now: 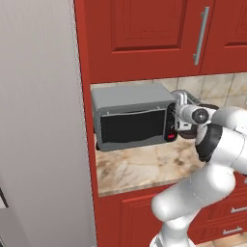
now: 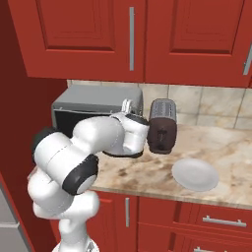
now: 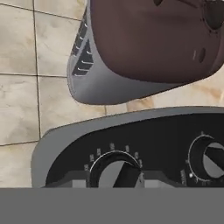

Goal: Pull the toaster oven rack outwards. Pick up the baguette from the plate and place it on the toaster oven rack. Close the toaster oven door fully and set the temperature to the lowest setting.

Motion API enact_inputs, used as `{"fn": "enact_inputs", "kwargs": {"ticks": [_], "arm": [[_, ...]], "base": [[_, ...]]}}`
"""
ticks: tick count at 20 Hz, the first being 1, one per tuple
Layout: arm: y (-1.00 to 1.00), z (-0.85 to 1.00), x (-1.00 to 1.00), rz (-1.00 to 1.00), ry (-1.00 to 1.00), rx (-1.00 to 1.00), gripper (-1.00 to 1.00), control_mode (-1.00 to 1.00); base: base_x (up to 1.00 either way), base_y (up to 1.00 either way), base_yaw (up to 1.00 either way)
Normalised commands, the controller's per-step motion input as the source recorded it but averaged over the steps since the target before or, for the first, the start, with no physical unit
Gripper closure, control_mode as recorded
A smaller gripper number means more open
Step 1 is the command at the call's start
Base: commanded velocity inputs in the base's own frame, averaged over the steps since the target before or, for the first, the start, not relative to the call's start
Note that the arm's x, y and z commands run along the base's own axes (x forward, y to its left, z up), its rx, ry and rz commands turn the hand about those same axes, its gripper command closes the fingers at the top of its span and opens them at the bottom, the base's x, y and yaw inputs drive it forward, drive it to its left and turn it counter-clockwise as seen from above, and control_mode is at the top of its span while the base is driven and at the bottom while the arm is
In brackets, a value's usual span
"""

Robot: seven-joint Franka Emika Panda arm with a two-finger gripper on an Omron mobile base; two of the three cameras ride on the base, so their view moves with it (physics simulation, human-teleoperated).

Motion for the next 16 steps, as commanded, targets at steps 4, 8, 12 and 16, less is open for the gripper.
{"fn": "enact_inputs", "kwargs": {"ticks": [4, 8, 12, 16], "arm": [[-0.35, -0.08, -0.12, 0.56, -0.36, -0.36, 1.00, -1.00], [-0.36, -0.28, -0.26, 0.55, -0.55, -0.24, 1.00, -1.00], [-0.38, -0.43, -0.15, 0.59, -0.58, -0.19, 1.00, -1.00], [-0.49, -0.38, -0.02, 0.61, -0.43, -0.19, 1.00, -1.00]], "base": [[0.00, 0.00, 0.00], [0.00, 0.00, 0.00], [0.00, 0.00, 0.00], [0.00, 0.00, 0.00]]}}
